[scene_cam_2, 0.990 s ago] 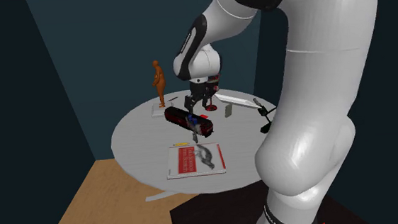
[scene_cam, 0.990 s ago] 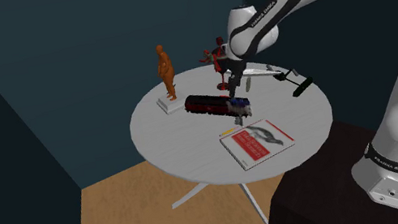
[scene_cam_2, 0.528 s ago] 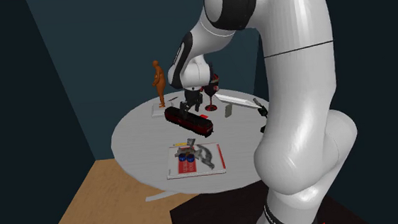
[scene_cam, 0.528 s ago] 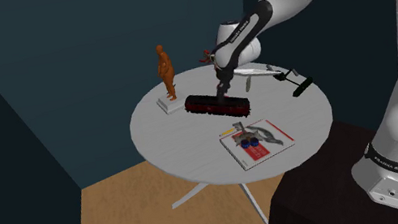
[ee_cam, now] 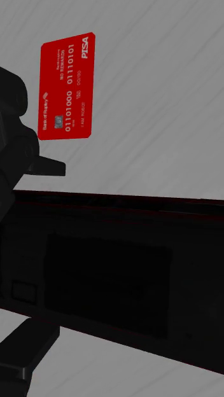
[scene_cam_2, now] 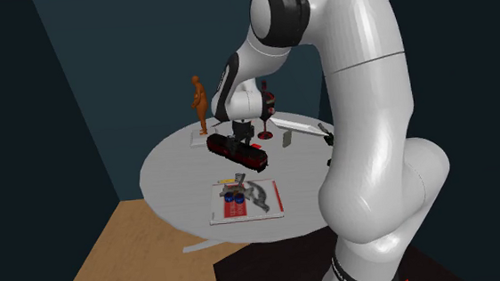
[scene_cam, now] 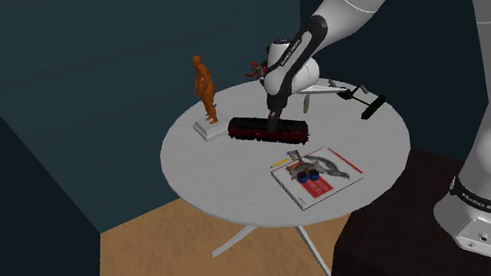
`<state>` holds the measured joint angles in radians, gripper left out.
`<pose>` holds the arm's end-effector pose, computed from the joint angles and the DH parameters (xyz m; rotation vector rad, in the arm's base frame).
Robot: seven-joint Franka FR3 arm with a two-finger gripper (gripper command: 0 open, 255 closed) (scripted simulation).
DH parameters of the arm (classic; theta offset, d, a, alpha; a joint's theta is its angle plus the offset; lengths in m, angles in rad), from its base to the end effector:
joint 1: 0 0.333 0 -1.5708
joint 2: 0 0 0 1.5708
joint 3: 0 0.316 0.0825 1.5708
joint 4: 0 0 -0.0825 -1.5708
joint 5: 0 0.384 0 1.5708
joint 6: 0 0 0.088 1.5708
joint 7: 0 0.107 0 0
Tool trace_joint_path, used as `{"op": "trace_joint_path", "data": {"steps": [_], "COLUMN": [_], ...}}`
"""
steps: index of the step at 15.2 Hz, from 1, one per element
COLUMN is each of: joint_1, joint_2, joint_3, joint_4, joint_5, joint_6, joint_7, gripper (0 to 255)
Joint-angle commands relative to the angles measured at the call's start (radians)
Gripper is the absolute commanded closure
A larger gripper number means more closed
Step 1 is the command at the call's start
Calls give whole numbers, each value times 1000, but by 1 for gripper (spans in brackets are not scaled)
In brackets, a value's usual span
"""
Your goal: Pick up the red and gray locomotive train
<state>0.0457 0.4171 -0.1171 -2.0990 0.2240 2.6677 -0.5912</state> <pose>0.5961 -0.0479 0.2345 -3.0687 -0.5299 -0.2683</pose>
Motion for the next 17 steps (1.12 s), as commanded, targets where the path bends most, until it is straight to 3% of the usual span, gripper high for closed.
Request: {"op": "trace_joint_path", "data": {"steps": [1, 10, 17], "joint_1": [-1, -1, 12], "joint_2": [3, 5, -68], "joint_3": [1, 1, -18], "joint_4": [1, 2, 3], "joint_5": [1, 2, -27], "joint_6": [3, 4, -70], "joint_7": [-1, -2, 23], "gripper": [255, 255, 255]}}
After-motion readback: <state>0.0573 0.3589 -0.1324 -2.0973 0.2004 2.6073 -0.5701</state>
